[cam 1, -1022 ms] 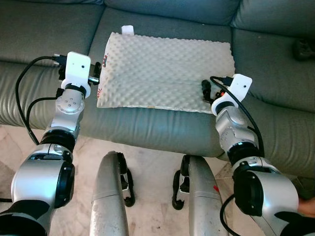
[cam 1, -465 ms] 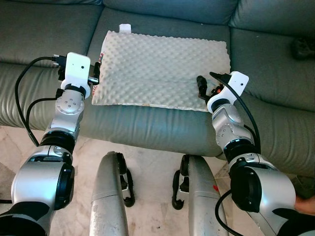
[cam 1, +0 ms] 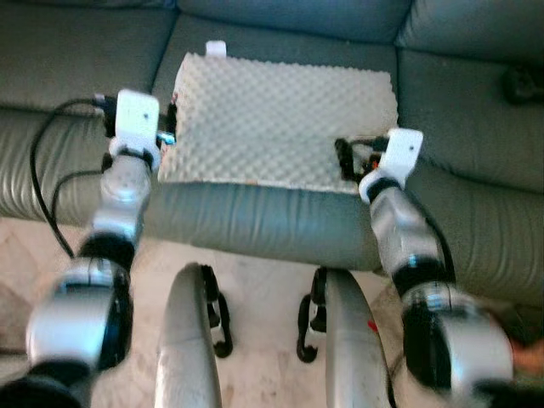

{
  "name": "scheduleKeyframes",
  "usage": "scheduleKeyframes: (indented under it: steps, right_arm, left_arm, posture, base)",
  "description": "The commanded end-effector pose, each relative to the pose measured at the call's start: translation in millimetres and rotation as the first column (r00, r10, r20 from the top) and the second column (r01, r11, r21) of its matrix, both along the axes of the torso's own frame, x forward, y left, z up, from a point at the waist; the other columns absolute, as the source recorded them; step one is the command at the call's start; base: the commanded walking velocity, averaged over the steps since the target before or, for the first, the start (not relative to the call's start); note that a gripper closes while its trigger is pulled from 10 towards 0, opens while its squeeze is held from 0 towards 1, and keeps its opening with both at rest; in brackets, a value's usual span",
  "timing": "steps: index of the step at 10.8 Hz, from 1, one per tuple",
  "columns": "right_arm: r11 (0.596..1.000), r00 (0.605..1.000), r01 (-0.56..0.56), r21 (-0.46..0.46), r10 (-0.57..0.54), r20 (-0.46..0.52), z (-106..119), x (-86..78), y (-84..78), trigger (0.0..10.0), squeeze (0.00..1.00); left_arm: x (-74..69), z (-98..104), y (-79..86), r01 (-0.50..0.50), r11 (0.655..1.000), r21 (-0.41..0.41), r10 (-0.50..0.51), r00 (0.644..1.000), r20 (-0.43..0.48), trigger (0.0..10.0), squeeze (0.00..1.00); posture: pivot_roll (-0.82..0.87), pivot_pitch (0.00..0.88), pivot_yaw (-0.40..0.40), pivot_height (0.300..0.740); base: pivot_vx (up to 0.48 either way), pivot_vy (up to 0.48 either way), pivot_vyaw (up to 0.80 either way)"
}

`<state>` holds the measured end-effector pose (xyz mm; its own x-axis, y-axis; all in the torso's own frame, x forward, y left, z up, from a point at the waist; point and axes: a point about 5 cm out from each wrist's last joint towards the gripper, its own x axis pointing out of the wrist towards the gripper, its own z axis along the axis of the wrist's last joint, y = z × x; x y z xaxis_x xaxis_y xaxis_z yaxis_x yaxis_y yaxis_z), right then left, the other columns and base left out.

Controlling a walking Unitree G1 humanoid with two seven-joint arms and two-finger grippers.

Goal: Move the pillow to the sofa

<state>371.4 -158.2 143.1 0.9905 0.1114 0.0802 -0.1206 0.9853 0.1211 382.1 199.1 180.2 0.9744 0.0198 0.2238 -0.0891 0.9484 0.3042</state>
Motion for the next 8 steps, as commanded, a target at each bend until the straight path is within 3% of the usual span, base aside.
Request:
scheduleKeyframes:
  steps: [1,4,6,8]
  right_arm:
    - [0.999,1.0,-0.014,-0.029,0.015,0.018,-3.6,-10.9,0.4,10.0,0.0]
    - [0.996,0.996,0.044,-0.083,-0.038,0.075,-8.6,-44.3,2.8,10.0,0.0]
    - [0.992,0.995,0.056,-0.11,-0.046,0.093,-12.9,-77.7,10.9,10.0,0.0]
    - [0.988,0.996,0.081,-0.134,-0.074,0.058,-20.7,-96.6,5.0,10.0,0.0]
  left_arm:
    - [-9.6,-11.8,2.4,0.004,1.0,-0.008,-0.004,1.0,-0.005,10.0,0.0]
    - [-29.4,-30.4,-2.8,0.046,0.999,-0.022,-0.047,0.999,-0.016,10.0,0.0]
    - [-47.3,-33.3,-10.4,0.093,0.994,-0.061,-0.092,0.996,0.007,10.0,0.0]
    - [-68.1,-44.1,-22.0,0.162,0.981,-0.104,-0.163,0.987,-0.002,10.0,0.0]
  posture:
    - [-0.08,0.254,-0.031,0.616]
    - [-0.09,0.201,-0.033,0.616]
    - [-0.08,0.163,-0.029,0.616]
    - [-0.09,0.122,-0.023,0.616]
  base:
    - [0.0,0.0,0.0]
    - [0.0,0.0,0.0]
    - [0.0,0.0,0.0]
    - [0.0,0.0,0.0]
